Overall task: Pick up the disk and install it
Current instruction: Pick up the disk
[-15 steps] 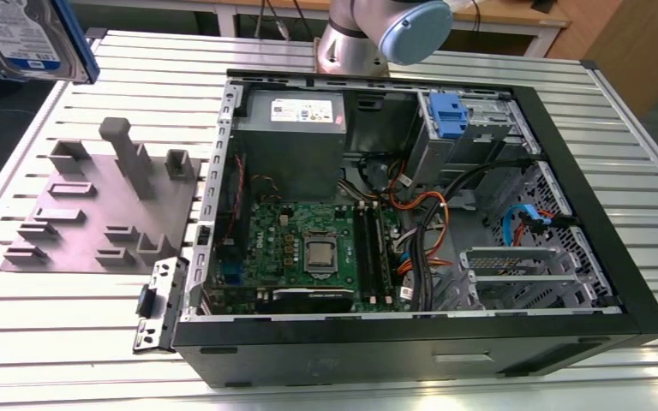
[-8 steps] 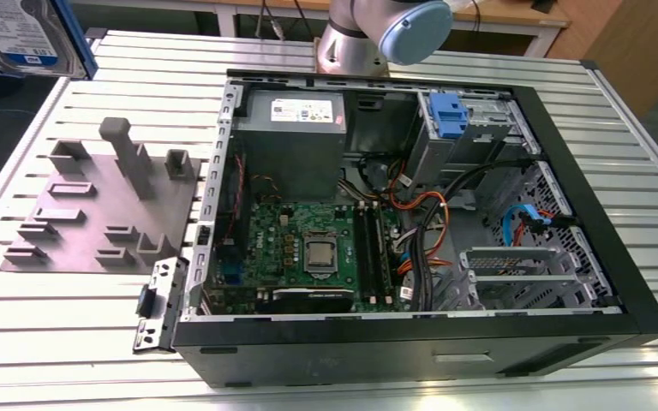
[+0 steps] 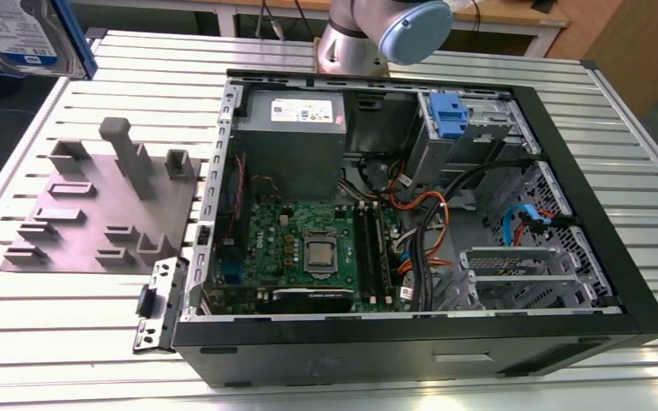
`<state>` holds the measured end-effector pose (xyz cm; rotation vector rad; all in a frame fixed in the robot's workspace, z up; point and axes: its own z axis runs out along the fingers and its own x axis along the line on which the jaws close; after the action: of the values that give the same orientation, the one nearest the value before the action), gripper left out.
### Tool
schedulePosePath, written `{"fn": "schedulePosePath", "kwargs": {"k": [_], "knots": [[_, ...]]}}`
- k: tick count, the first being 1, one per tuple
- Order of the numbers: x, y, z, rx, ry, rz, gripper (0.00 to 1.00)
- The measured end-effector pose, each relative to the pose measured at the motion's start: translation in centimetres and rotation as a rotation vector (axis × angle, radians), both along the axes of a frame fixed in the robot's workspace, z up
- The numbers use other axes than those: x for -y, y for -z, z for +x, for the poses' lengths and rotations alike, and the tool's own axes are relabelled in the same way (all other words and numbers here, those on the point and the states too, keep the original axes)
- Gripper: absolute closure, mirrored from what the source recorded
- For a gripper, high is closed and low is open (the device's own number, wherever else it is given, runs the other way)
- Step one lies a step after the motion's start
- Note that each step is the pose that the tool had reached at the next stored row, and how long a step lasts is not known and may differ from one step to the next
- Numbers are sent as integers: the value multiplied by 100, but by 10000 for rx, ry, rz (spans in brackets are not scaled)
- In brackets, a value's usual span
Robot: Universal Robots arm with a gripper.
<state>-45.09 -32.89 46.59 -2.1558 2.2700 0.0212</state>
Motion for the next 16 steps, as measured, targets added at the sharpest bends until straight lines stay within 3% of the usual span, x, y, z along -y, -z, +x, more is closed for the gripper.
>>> {"fn": "schedulePosePath", "kwargs": {"k": [6, 10, 16], "knots": [[56, 2, 0, 3, 2, -10, 64], [74, -3, 0, 1, 2, -56, 64], [75, -100, 0, 3, 2, -116, 64]]}}
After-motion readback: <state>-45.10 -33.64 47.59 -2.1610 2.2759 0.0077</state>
